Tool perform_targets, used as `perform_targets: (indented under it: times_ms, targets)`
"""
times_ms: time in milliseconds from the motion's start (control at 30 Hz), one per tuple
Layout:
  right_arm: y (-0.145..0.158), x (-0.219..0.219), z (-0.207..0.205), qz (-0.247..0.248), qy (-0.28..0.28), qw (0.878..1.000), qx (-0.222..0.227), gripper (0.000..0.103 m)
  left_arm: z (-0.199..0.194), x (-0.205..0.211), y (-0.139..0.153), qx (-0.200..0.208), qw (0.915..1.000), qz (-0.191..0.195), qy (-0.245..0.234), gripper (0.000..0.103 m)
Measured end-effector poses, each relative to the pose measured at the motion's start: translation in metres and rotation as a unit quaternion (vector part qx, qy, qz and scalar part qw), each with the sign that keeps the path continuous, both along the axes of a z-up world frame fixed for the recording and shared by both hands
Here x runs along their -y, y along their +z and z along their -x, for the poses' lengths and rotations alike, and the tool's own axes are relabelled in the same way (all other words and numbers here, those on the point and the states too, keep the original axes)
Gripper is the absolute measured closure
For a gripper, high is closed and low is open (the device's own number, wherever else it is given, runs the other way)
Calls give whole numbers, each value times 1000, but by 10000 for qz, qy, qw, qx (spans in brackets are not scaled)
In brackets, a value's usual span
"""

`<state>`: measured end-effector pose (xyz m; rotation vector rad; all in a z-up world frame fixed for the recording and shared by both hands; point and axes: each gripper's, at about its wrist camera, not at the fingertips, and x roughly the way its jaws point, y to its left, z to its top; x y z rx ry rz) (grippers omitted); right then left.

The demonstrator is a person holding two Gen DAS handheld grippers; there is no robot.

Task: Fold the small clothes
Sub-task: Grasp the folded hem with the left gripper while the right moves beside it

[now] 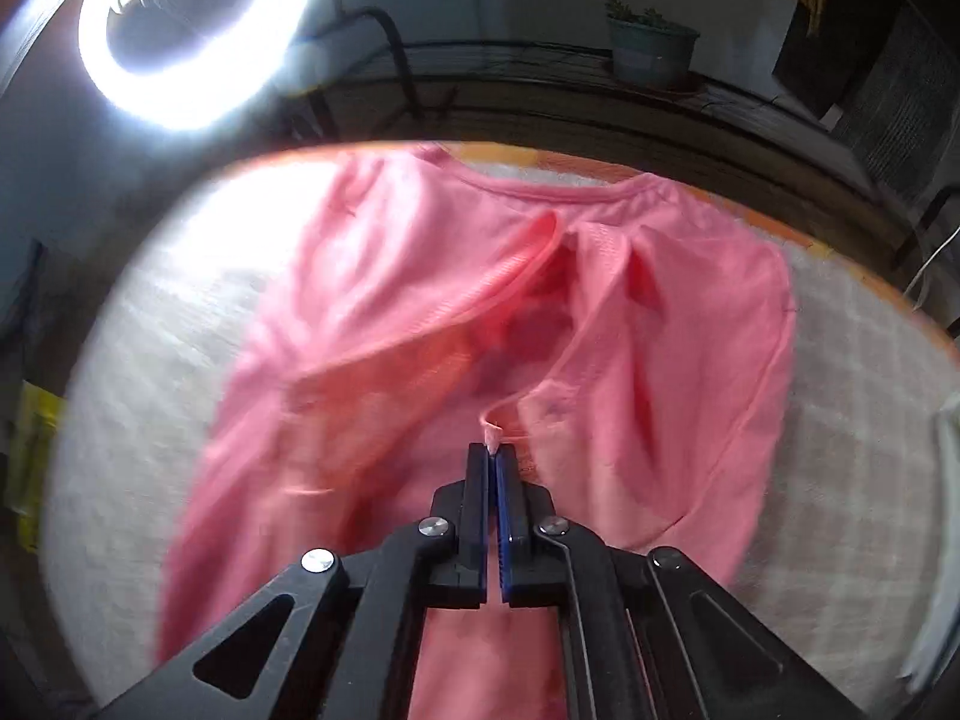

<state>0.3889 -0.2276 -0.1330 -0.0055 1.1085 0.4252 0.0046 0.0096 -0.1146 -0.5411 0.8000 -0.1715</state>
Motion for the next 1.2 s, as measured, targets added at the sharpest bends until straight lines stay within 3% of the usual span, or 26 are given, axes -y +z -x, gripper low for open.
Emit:
perform_targets:
  times_ms: [67,200,267,467,733,900,1100,1167,1200]
  targets:
    - [12,2,9,-552,224,9982,46,103,0,-1,0,-2,10000,-9,2,69]
    - [10,-1,16,-708,305,9969,-185,95,1,-1,1,23,9999,-105,40,69]
    - [13,5,16,-746,163,9969,-190,60,2,1,3,52,9997,-239,-48,69]
    - [57,45,58,-1053,-32,9944,84,64,9,20,9,240,9968,-558,-512,69]
    - [83,103,230,-1092,64,9940,85,64,12,39,9,181,9921,-590,-1090,69]
    - [62,113,322,-837,72,9964,51,64,8,68,11,242,9828,-997,-1538,69]
    - [16,114,363,-810,-16,9960,-364,64,-2,114,-15,-47,9565,-1996,-2129,70]
    - [2,111,368,-759,10,9958,-514,64,-5,118,-22,-105,9543,-2073,-2151,90]
    - [-2,109,369,-710,53,9961,-529,64,-6,120,-25,-97,9525,-2126,-2177,93]
